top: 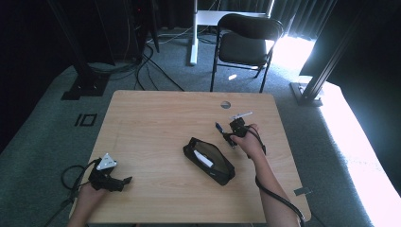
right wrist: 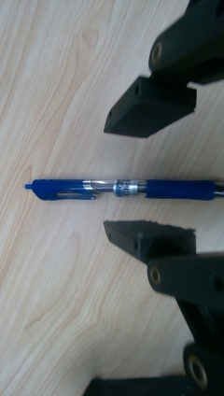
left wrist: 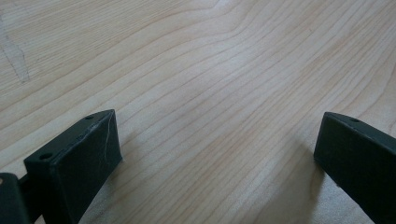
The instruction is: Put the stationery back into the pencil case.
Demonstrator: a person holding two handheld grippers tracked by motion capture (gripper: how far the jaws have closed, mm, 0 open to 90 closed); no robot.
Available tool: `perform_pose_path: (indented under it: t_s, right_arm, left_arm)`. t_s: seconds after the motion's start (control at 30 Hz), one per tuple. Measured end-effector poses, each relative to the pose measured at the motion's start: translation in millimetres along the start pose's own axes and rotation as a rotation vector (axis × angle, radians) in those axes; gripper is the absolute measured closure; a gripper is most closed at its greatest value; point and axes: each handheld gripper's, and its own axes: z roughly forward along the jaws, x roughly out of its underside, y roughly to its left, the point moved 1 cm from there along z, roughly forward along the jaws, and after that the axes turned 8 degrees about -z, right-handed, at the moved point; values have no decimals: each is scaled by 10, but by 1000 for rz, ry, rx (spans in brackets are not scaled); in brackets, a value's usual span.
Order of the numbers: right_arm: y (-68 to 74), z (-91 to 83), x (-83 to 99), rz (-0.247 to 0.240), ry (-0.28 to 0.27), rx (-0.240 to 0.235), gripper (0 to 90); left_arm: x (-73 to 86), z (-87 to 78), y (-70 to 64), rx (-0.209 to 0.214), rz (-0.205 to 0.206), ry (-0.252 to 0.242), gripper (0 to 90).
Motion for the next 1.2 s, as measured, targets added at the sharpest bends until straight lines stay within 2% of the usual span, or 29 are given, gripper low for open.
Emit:
perform_pose_path:
  t_s: [0.17,0.33,0.53,0.63,0.77,0.97,1.1,1.2]
  right_arm:
    - [-12,113,11,-11,38,12,472]
    - [-10,186,22,15,41,-6,509]
    - [21,229,-7,-10,56,9,556]
    - [55,232,-27,-17,66,19,630]
    - [81,219,-25,-7,72,22,784]
    - [117,202,-37,6,99,39,791]
    - [106,121,-35,39,64,20,791]
    - [99,20,-42,43,38,18,791]
  left_arm:
    - [0,0,0,0,0,0,7]
    - [0,0,0,0,0,0,6]
    - [0,0,0,-1,0,0,6]
    - [0,0,0,0,0,0,7]
    - [0,0,0,0,0,0,6]
    - [0,0,0,-1,0,0,7]
    - [0,0,0,-1,0,0,7]
    - [0,0,0,-1,0,0,6]
